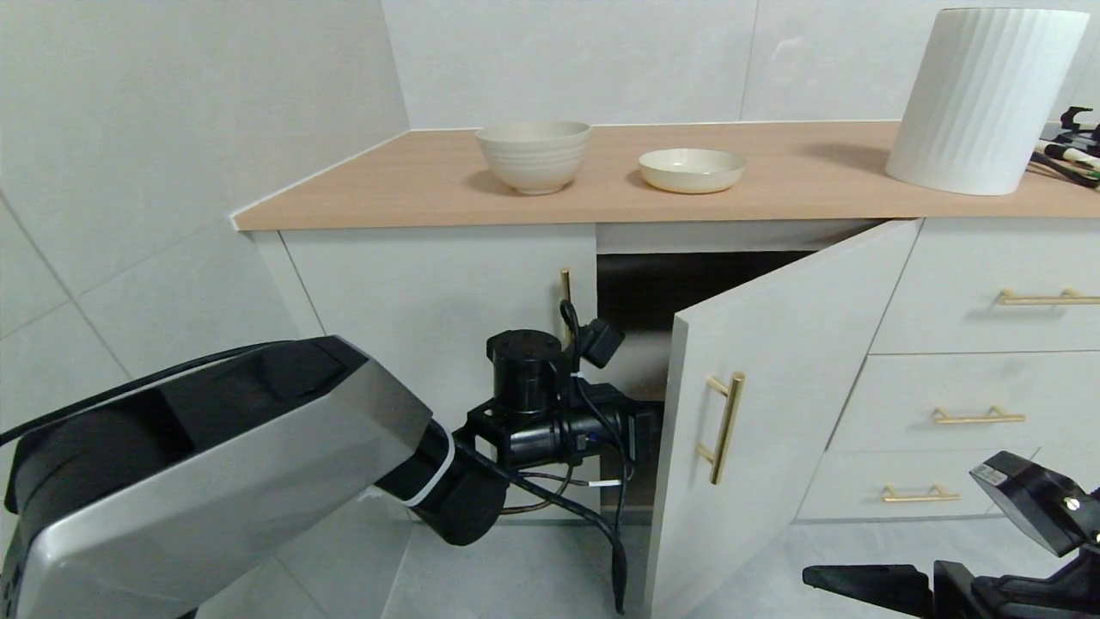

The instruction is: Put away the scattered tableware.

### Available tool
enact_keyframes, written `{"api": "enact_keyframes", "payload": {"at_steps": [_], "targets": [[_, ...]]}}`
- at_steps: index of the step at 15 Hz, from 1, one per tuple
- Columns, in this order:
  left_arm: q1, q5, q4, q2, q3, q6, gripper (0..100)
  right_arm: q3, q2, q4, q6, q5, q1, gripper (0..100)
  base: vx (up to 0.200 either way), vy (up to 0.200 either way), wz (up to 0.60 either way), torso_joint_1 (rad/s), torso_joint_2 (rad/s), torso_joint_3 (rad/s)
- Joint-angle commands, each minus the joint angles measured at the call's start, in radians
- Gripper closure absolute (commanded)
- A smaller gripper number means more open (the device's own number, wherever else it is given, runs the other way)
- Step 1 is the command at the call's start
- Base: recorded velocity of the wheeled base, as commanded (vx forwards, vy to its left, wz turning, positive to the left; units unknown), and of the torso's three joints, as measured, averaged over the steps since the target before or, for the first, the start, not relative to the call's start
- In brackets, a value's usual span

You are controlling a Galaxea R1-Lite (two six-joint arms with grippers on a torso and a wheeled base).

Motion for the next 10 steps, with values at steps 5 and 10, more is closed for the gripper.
{"api": "enact_keyframes", "payload": {"at_steps": [5, 10], "targets": [[-0.011, -0.002, 0.051, 0.015, -0.098, -0.001, 100, 0.002, 0.001, 0.000, 0.000, 0.001, 0.001, 0, -0.080, 0.000, 0.00, 0.000, 0.00, 0.001], [-0.024, 0.011, 0.079, 0.020, -0.127, -0.001, 100, 0.002, 0.004, 0.000, 0.001, 0.001, 0.002, 0, 0.000, 0.000, 0.00, 0.000, 0.00, 0.000]]}}
